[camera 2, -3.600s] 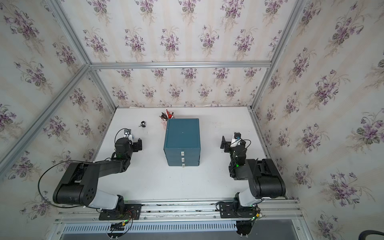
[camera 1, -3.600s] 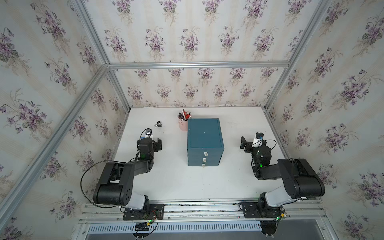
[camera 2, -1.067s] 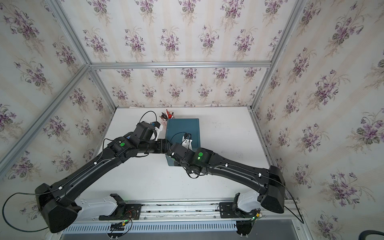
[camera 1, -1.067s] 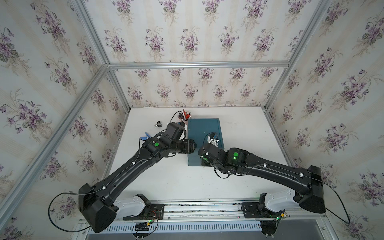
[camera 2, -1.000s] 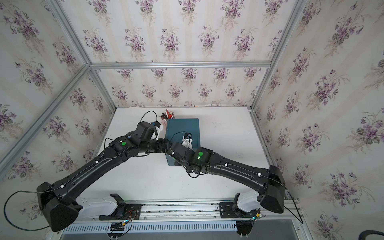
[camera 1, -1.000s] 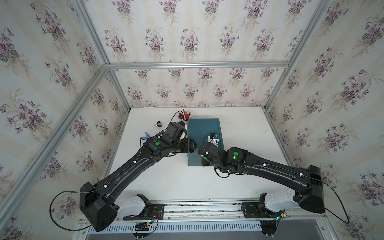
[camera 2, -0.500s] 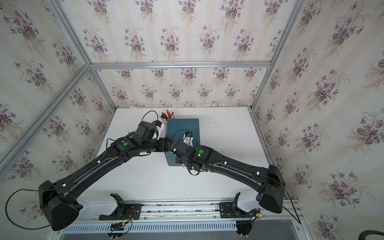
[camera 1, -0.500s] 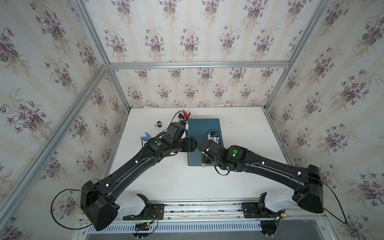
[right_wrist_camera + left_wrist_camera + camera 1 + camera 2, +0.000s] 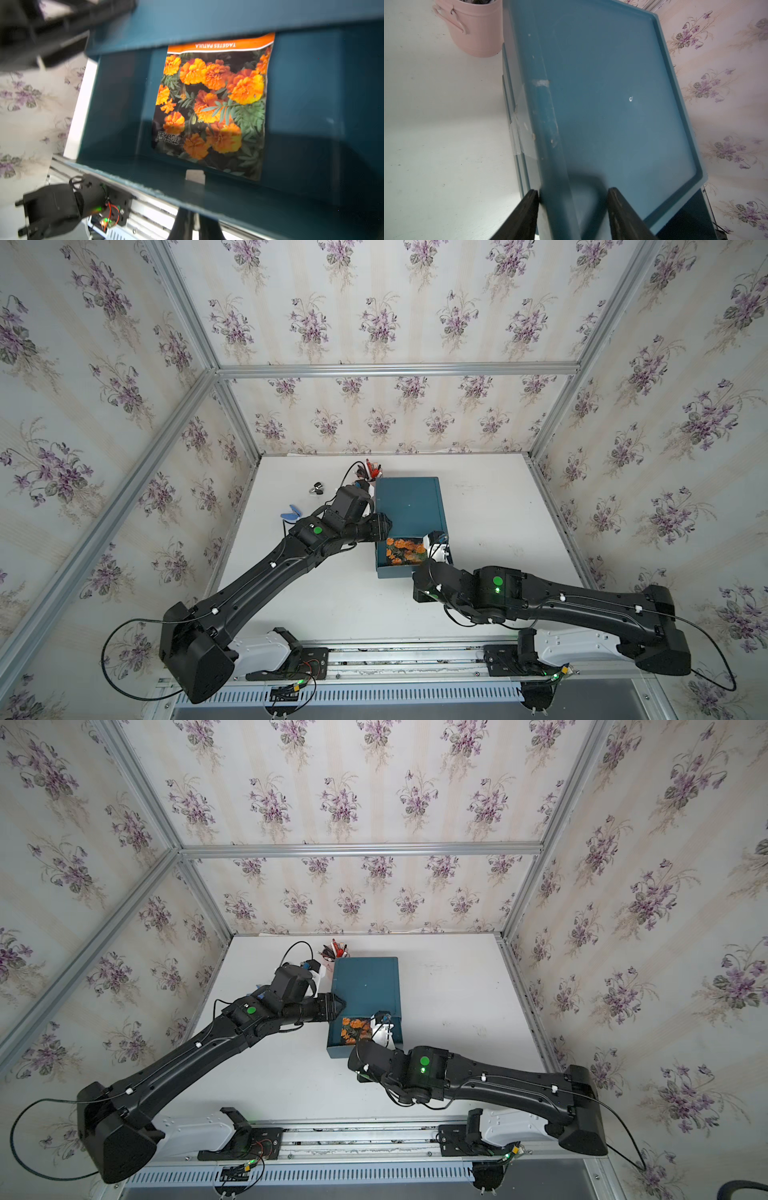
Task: Take the seed bags out of the drawer
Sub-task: Open the drawer in the storage box.
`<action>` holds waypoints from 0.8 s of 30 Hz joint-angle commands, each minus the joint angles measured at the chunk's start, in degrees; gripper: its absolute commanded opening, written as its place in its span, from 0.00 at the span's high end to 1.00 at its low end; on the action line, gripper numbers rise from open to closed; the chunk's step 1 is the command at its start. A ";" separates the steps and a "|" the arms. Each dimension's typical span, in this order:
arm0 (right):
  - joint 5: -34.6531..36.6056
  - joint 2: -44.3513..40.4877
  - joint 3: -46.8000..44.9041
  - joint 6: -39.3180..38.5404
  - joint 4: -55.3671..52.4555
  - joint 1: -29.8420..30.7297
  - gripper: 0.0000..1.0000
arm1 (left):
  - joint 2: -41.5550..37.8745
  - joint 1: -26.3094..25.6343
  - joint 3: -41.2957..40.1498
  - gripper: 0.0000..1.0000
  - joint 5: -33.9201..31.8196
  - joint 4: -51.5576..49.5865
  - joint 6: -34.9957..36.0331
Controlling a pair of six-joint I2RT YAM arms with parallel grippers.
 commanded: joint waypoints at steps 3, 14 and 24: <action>2.80 -2.10 -3.10 7.30 -5.85 4.54 1.00 | 0.88 0.26 -1.03 0.50 -3.16 -6.16 -0.25; 7.31 -3.89 -3.48 14.46 -9.79 14.40 1.00 | 2.10 0.67 -1.31 0.53 -3.55 -6.39 0.28; 7.17 -2.76 -3.61 14.47 -10.32 16.03 0.86 | 1.59 1.28 -2.67 0.54 -4.03 -6.30 0.03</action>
